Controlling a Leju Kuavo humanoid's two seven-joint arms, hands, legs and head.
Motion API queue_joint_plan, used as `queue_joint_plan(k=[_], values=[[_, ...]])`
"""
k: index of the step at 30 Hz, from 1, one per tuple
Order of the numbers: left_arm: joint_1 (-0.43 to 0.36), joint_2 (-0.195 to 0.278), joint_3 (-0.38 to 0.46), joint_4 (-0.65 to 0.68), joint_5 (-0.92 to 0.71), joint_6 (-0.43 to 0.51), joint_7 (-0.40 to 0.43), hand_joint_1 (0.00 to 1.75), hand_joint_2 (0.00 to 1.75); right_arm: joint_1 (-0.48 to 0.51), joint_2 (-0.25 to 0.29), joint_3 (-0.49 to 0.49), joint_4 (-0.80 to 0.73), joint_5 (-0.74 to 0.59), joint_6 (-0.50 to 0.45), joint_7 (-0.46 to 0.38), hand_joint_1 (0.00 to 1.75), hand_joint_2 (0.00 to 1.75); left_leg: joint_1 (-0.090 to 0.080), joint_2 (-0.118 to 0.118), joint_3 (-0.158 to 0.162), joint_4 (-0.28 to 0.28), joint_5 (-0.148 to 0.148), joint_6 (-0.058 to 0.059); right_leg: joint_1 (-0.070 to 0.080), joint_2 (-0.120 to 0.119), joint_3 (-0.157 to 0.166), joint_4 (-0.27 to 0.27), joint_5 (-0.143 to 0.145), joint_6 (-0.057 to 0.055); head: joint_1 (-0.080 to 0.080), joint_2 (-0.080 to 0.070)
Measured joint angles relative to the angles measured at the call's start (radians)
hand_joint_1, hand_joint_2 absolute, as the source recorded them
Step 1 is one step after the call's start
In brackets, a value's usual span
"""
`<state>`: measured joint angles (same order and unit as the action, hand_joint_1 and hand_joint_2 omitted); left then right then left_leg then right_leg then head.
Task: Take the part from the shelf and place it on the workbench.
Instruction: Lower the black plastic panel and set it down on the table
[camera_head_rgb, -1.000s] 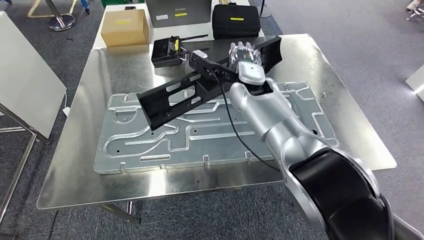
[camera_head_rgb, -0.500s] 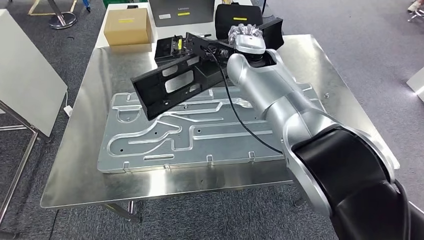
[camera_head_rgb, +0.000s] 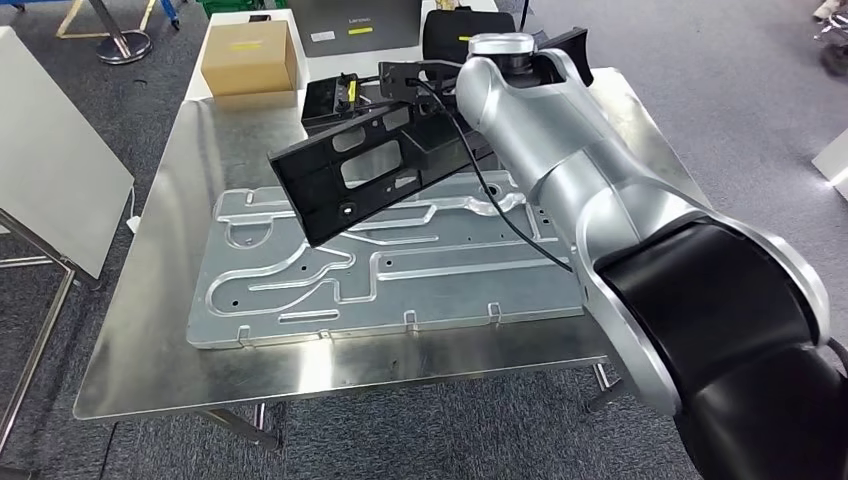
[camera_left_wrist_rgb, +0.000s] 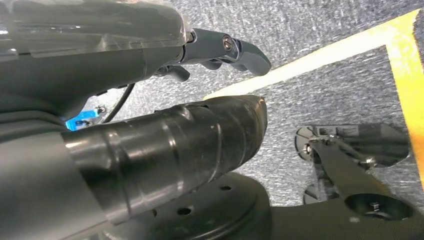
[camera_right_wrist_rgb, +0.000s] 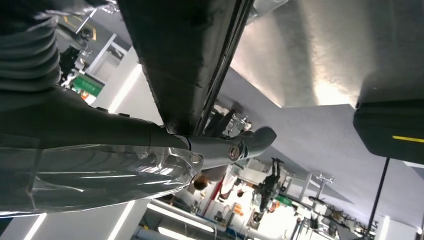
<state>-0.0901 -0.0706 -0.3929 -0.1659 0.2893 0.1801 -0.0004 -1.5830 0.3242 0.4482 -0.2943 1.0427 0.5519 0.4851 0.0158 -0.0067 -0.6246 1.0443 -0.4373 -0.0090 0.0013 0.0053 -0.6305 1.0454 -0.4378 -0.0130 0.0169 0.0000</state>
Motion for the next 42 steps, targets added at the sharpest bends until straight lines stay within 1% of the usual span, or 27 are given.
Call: queue_joint_plan(k=[2, 4, 5, 7, 8, 9, 10, 11, 13, 15, 17, 19, 21, 23, 24, 25, 26, 28, 30, 33, 35, 36, 38, 39, 40, 41, 42], values=[[-0.001, 0.000, 0.000, 0.000, 0.000, -0.001, 0.000, 0.00, 0.00, -0.005, 0.000, 0.000, 0.005, -0.001, 0.002, 0.000, 0.00, 0.00, -0.001, -0.001, 0.001, -0.003, 0.002, 0.011, 0.002, 0.001, -0.001, -0.001, 0.001, 0.008, 0.000, 0.000], [-0.002, 0.000, 0.000, 0.000, 0.000, -0.001, 0.000, 0.00, 0.00, -0.010, 0.000, 0.000, 0.008, -0.001, 0.002, 0.000, 0.00, 0.00, 0.002, 0.000, 0.004, -0.010, 0.007, 0.022, 0.000, 0.000, -0.010, 0.022, -0.017, 0.018, 0.001, 0.000], [-0.002, 0.000, 0.000, 0.000, 0.000, -0.001, 0.000, 0.00, 0.00, -0.012, 0.000, 0.000, 0.009, -0.002, 0.002, 0.000, 0.00, 0.00, 0.004, 0.001, 0.006, -0.013, 0.009, 0.028, -0.001, 0.000, -0.026, 0.058, -0.040, 0.023, 0.001, 0.000], [-0.003, 0.000, 0.000, 0.000, 0.000, -0.001, 0.000, 0.00, 0.00, -0.016, -0.001, -0.001, 0.012, -0.002, 0.002, 0.001, 0.00, 0.00, 0.004, 0.002, 0.006, -0.013, 0.009, 0.034, -0.005, 0.000, -0.083, 0.182, -0.101, 0.031, 0.001, 0.000], [-0.003, 0.000, 0.000, 0.000, 0.000, -0.001, 0.000, 0.00, 0.00, -0.016, -0.001, -0.001, 0.015, -0.002, 0.002, 0.001, 0.00, 0.00, 0.004, 0.002, 0.006, -0.013, 0.009, 0.034, -0.006, 0.000, -0.112, 0.243, -0.121, 0.033, 0.001, 0.000], [-0.003, 0.000, 0.000, 0.000, 0.000, -0.002, 0.000, 0.00, 0.00, -0.016, -0.001, -0.001, 0.017, -0.002, 0.002, 0.001, 0.00, 0.00, 0.003, 0.002, 0.006, -0.013, 0.009, 0.035, -0.007, -0.001, -0.129, 0.276, -0.125, 0.034, 0.001, 0.000], [-0.002, 0.000, 0.000, 0.000, 0.000, -0.002, 0.000, 0.00, 0.00, -0.016, -0.002, -0.001, 0.019, -0.002, 0.002, 0.001, 0.00, 0.00, 0.003, 0.001, 0.006, -0.012, 0.009, 0.035, -0.008, 0.000, -0.129, 0.273, -0.111, 0.034, 0.001, 0.000], [-0.002, 0.000, 0.000, 0.000, 0.000, -0.002, 0.000, 0.00, 0.00, -0.017, -0.002, -0.001, 0.021, -0.002, 0.002, 0.001, 0.00, 0.00, 0.003, 0.001, 0.008, -0.012, 0.008, 0.034, -0.008, 0.000, -0.108, 0.227, -0.080, 0.031, 0.001, 0.000], [-0.003, 0.000, 0.000, 0.000, 0.000, -0.002, 0.000, 0.00, 0.00, -0.020, -0.002, -0.001, 0.021, -0.002, 0.002, 0.001, 0.00, 0.00, 0.002, 0.000, 0.008, -0.011, 0.006, 0.031, -0.005, 0.000, -0.040, 0.086, -0.017, 0.024, 0.001, 0.000], [-0.004, 0.000, 0.000, 0.000, 0.000, -0.003, 0.000, 0.00, 0.00, -0.024, 0.000, -0.001, 0.022, -0.002, 0.005, 0.001, 0.00, 0.00, -0.001, 0.000, 0.006, -0.012, 0.007, 0.023, 0.001, 0.000, -0.002, 0.004, 0.005, 0.017, 0.001, 0.000], [-0.004, 0.000, 0.000, 0.000, 0.000, -0.004, 0.000, 0.00, 0.00, -0.025, 0.001, -0.001, 0.024, -0.002, 0.021, 0.001, 0.00, 0.00, -0.001, -0.001, 0.005, -0.015, 0.010, 0.013, 0.004, 0.001, 0.000, -0.007, 0.005, 0.009, 0.001, 0.000], [-0.004, 0.000, 0.000, 0.000, 0.000, -0.005, 0.000, 0.00, 0.00, -0.026, 0.001, -0.001, 0.026, -0.002, 0.044, 0.001, 0.00, 0.00, 0.000, 0.000, 0.000, -0.003, -0.002, 0.004, 0.000, -0.001, 0.005, -0.019, 0.012, -0.002, 0.000, 0.000], [-0.005, 0.000, 0.000, 0.000, 0.000, -0.005, 0.000, 0.00, 0.00, -0.029, 0.001, -0.001, 0.028, -0.002, 0.059, 0.001, 0.00, 0.00, 0.002, 0.001, -0.032, 0.073, -0.050, -0.003, -0.004, -0.003, 0.011, -0.029, 0.017, -0.013, 0.000, 0.000], [-0.005, -0.001, 0.000, 0.000, 0.002, -0.004, 0.001, 0.00, 0.00, -0.027, 0.002, -0.001, 0.031, 0.000, 0.054, 0.001, 0.00, 0.00, 0.002, 0.001, -0.088, 0.195, -0.103, -0.009, -0.003, -0.002, 0.011, -0.028, 0.017, -0.018, 0.000, 0.000], [-0.005, -0.001, 0.000, 0.000, 0.003, -0.004, 0.001, 0.00, 0.00, -0.025, 0.002, -0.001, 0.033, 0.003, 0.053, 0.000, 0.00, 0.00, 0.003, 0.001, -0.107, 0.236, -0.112, -0.011, -0.002, -0.002, 0.011, -0.027, 0.016, -0.019, 0.000, 0.000], [-0.005, -0.001, -0.001, 0.000, 0.003, -0.004, 0.001, 0.00, 0.00, -0.023, 0.002, -0.001, 0.034, 0.007, 0.053, -0.001, 0.00, 0.00, 0.004, 0.001, -0.111, 0.241, -0.102, -0.013, -0.002, -0.002, 0.011, -0.024, 0.015, -0.018, 0.000, 0.000], [-0.006, -0.001, -0.001, 0.000, 0.004, -0.004, 0.001, 0.00, 0.00, -0.022, 0.002, -0.001, 0.035, 0.013, 0.062, -0.003, 0.00, 0.00, 0.004, 0.001, -0.096, 0.209, -0.076, -0.013, -0.003, -0.002, 0.010, -0.021, 0.013, -0.017, 0.000, 0.000], [-0.007, -0.001, -0.001, 0.000, 0.005, -0.004, 0.001, 0.00, 0.00, -0.024, 0.002, -0.001, 0.038, 0.025, 0.088, -0.013, 0.00, 0.00, 0.005, 0.001, -0.036, 0.087, -0.018, -0.012, -0.002, -0.002, 0.009, -0.012, 0.006, -0.011, 0.000, 0.000], [-0.009, -0.001, -0.003, 0.000, 0.006, -0.004, 0.000, 0.00, 0.00, -0.026, 0.001, -0.001, 0.040, 0.037, 0.108, -0.025, 0.00, 0.00, 0.001, 0.000, 0.001, 0.008, 0.003, -0.004, 0.000, 0.000, 0.003, -0.003, 0.002, -0.001, 0.000, 0.000], [-0.010, -0.001, -0.004, 0.000, 0.009, -0.001, -0.002, 0.00, 0.00, -0.025, 0.000, -0.001, 0.040, 0.045, 0.116, -0.039, 0.00, 0.00, 0.000, 0.000, 0.002, -0.005, 0.003, 0.014, 0.001, 0.000, -0.002, -0.001, 0.003, 0.013, 0.001, 0.000], [-0.012, -0.001, -0.005, 0.000, 0.009, -0.002, -0.003, 0.00, 0.00, -0.026, -0.001, -0.001, 0.041, 0.047, 0.130, -0.050, 0.00, 0.00, 0.002, 0.001, 0.005, -0.011, 0.009, 0.026, -0.001, 0.000, -0.017, 0.033, -0.023, 0.022, 0.001, 0.000], [-0.013, -0.001, -0.005, 0.000, 0.009, -0.002, -0.003, 0.00, 0.00, -0.026, -0.001, -0.001, 0.041, 0.047, 0.138, -0.059, 0.00, 0.00, 0.003, 0.001, 0.006, -0.014, 0.010, 0.030, -0.003, 0.000, -0.037, 0.078, -0.050, 0.027, 0.001, 0.000], [-0.015, -0.001, -0.007, 0.000, 0.010, -0.004, -0.002, 0.00, 0.00, -0.025, -0.003, -0.001, 0.043, 0.044, 0.158, -0.081, 0.00, 0.00, 0.003, 0.002, 0.006, -0.014, 0.010, 0.035, -0.006, 0.000, -0.096, 0.207, -0.109, 0.033, 0.001, 0.000], [-0.016, -0.001, -0.007, 0.000, 0.012, -0.004, -0.002, 0.00, 0.00, -0.023, -0.003, -0.001, 0.045, 0.042, 0.162, -0.088, 0.00, 0.00, 0.003, 0.002, 0.006, -0.014, 0.010, 0.035, -0.007, 0.000, -0.119, 0.256, -0.121, 0.034, 0.001, 0.000], [-0.016, -0.001, -0.007, 0.000, 0.014, -0.004, -0.002, 0.00, 0.00, -0.021, -0.004, -0.001, 0.048, 0.039, 0.157, -0.090, 0.00, 0.00, 0.003, 0.002, 0.006, -0.014, 0.010, 0.036, -0.008, 0.000, -0.129, 0.272, -0.116, 0.035, 0.001, 0.000], [-0.016, -0.001, -0.007, 0.000, 0.016, -0.004, -0.002, 0.00, 0.00, -0.019, -0.004, -0.001, 0.050, 0.036, 0.150, -0.090, 0.00, 0.00, 0.003, 0.001, 0.006, -0.013, 0.009, 0.036, -0.008, 0.000, -0.119, 0.248, -0.092, 0.033, 0.001, 0.000], [-0.016, -0.001, -0.007, 0.000, 0.019, -0.004, -0.002, 0.00, 0.00, -0.020, -0.004, -0.001, 0.051, 0.034, 0.142, -0.089, 0.00, 0.00, 0.003, 0.000, 0.007, -0.013, 0.009, 0.035, -0.008, 0.000, -0.093, 0.192, -0.058, 0.029, 0.001, 0.000]])
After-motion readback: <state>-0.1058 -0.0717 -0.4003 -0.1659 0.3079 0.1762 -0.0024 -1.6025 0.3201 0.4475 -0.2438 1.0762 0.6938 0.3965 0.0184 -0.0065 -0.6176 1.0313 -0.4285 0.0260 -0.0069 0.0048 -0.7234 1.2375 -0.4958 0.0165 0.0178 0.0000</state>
